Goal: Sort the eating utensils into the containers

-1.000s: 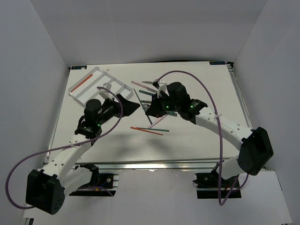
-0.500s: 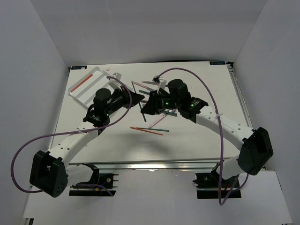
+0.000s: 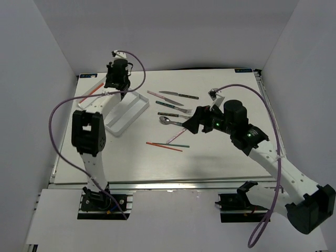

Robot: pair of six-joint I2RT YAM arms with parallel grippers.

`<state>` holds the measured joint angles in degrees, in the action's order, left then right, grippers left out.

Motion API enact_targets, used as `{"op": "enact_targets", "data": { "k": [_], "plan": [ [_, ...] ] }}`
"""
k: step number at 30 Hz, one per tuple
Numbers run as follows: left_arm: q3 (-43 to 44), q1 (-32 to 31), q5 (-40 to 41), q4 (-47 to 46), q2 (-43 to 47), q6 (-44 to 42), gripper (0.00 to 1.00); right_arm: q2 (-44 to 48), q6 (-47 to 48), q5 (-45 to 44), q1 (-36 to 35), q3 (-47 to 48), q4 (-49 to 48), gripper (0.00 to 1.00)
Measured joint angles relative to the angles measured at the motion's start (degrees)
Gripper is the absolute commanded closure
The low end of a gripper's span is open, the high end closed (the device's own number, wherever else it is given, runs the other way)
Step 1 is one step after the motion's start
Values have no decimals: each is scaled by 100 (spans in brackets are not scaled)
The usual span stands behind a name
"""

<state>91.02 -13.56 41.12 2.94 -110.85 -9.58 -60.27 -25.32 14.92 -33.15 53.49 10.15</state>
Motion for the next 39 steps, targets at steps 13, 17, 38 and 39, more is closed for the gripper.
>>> {"op": "enact_targets", "data": {
  "k": [13,17,38,39],
  "plan": [
    [505,1174,-422,-2472,-1845,-2813,100,1281,179,442,-26,-1593,389,11],
    [702,1235,-890,-2671,-2068,-3117,99,1156,227,610,-26,-1591,356,11],
    [-278,1690,-1932,-3038,-2212,-3342,38,1014,479,494,-26,-1534,389,11],
    [-400,1690,-1967,-3027,-2179,-3305,36,1029,485,463,-26,-1504,393,11]
  ]
}}
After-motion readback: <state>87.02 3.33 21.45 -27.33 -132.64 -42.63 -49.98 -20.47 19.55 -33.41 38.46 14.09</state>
